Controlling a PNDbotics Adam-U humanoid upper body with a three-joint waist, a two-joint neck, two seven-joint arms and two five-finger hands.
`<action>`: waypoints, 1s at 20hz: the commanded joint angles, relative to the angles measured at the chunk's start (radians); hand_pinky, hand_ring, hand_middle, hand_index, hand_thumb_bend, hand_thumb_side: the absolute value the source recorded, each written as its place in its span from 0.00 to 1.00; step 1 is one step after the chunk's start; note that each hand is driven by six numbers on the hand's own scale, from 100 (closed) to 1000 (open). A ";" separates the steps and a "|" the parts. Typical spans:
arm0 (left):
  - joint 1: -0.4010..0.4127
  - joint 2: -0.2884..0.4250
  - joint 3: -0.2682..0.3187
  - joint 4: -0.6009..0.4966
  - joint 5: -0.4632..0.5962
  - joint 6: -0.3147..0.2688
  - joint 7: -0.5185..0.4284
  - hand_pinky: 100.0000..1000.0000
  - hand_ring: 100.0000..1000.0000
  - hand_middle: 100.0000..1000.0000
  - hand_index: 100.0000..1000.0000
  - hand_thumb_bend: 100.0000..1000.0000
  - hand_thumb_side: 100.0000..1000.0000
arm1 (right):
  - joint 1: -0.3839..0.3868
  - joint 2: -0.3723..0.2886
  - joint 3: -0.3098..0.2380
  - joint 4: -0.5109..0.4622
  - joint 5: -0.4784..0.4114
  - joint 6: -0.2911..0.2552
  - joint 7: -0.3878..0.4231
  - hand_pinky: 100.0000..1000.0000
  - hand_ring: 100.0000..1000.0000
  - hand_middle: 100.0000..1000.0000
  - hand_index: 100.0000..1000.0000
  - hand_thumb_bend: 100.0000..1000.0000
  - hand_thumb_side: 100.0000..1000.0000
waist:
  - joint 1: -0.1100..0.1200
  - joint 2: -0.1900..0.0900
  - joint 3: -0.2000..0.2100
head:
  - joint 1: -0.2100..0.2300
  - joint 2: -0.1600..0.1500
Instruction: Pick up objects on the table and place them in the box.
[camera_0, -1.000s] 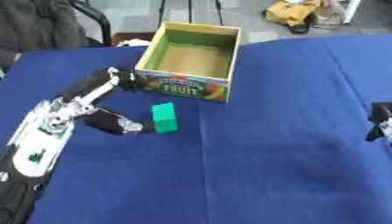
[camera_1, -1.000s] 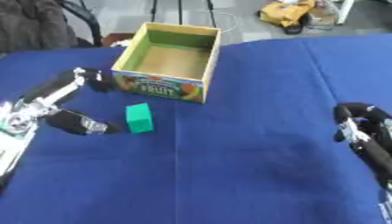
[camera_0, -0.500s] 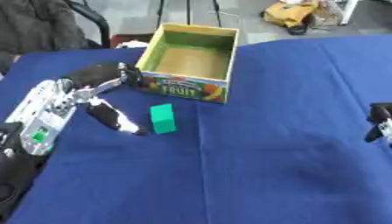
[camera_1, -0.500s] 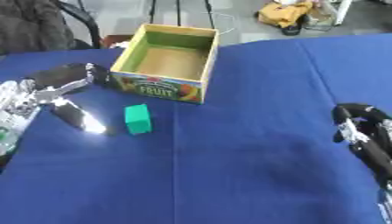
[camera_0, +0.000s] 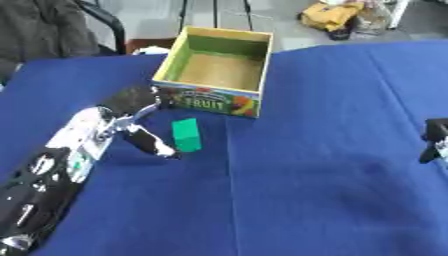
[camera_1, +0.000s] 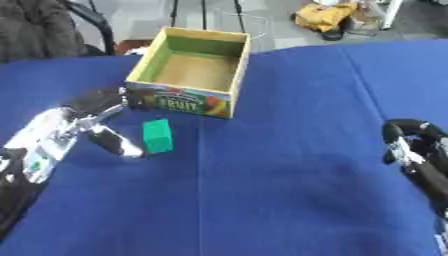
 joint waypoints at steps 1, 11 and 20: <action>-0.024 -0.007 0.003 0.027 -0.025 0.012 0.063 0.63 0.61 0.60 0.74 0.74 0.44 | -0.011 -0.011 0.000 -0.016 -0.008 -0.002 0.002 0.35 0.35 0.47 0.68 0.27 0.50 | -0.003 -0.012 -0.001 | 0.004 -0.003; -0.028 -0.047 0.011 0.080 0.070 0.025 0.221 0.52 0.41 0.35 0.49 0.55 0.34 | -0.012 -0.009 0.001 -0.016 -0.007 -0.002 0.004 0.35 0.35 0.47 0.68 0.27 0.50 | -0.004 -0.009 -0.005 | 0.008 -0.005; -0.038 -0.007 0.047 -0.042 0.309 0.049 0.280 0.46 0.32 0.23 0.37 0.49 0.27 | -0.012 -0.010 0.001 -0.015 -0.007 -0.002 0.004 0.35 0.35 0.47 0.68 0.27 0.50 | -0.004 -0.013 -0.007 | 0.007 -0.004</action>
